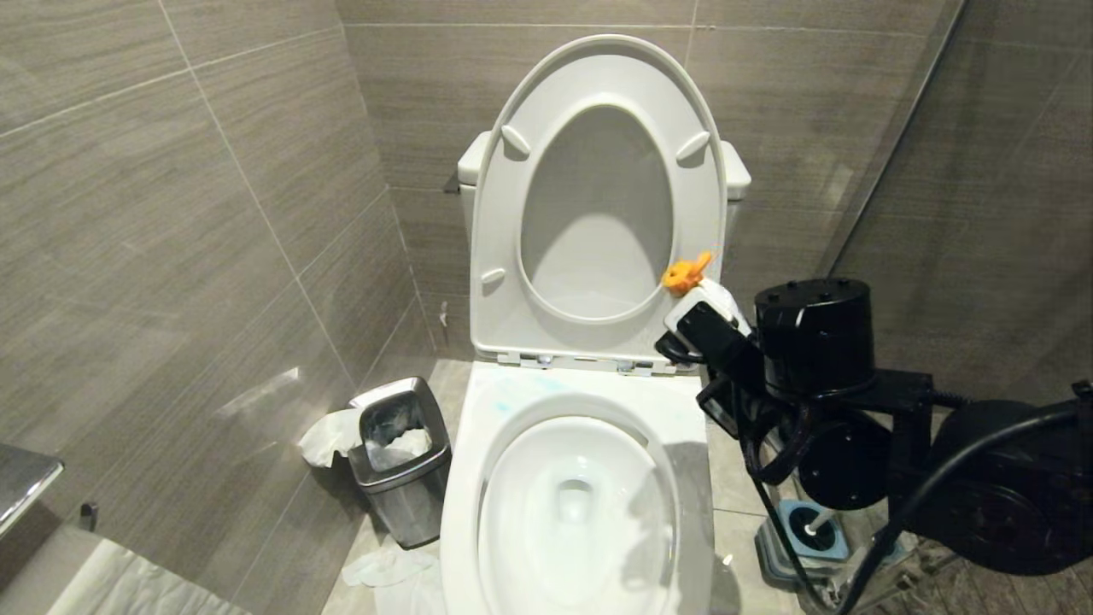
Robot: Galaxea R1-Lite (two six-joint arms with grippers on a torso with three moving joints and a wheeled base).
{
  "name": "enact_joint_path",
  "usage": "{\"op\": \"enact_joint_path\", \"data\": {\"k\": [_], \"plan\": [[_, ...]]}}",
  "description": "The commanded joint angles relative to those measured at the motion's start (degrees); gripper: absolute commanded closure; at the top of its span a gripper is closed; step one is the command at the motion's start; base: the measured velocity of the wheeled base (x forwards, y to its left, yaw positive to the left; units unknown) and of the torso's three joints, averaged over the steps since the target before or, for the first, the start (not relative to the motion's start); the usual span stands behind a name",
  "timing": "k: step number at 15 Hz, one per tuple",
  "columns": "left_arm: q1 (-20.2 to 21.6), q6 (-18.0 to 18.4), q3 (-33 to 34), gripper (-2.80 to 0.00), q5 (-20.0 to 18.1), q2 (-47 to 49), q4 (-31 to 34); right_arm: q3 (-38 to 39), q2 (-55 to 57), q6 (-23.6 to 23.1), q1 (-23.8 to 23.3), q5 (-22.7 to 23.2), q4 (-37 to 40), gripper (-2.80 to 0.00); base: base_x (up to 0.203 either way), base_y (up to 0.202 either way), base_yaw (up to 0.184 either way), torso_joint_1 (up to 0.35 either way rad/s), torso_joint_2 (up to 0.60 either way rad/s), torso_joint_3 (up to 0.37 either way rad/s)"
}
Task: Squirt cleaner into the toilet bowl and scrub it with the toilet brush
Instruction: Pour in the cleaning agent
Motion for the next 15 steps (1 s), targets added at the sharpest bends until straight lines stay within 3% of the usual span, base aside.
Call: {"op": "enact_joint_path", "data": {"k": [1,9,15], "plan": [[0.03,-0.01,0.00,0.00,0.01,0.05,0.00,0.01,1.58,-3.08,1.32,-0.99,-0.16,0.00,0.000,0.000,0.000,0.000,0.00,0.000],[0.04,-0.01,0.00,0.00,0.01,0.05,0.00,0.35,2.88,-19.09,1.77,-1.19,-0.16,0.00,0.000,0.000,0.000,0.000,0.00,0.000],[0.04,-0.01,0.00,0.00,0.01,0.05,0.00,-0.08,4.18,-28.76,1.69,-4.30,-0.15,0.00,0.000,0.000,0.000,0.000,0.00,0.000]]}}
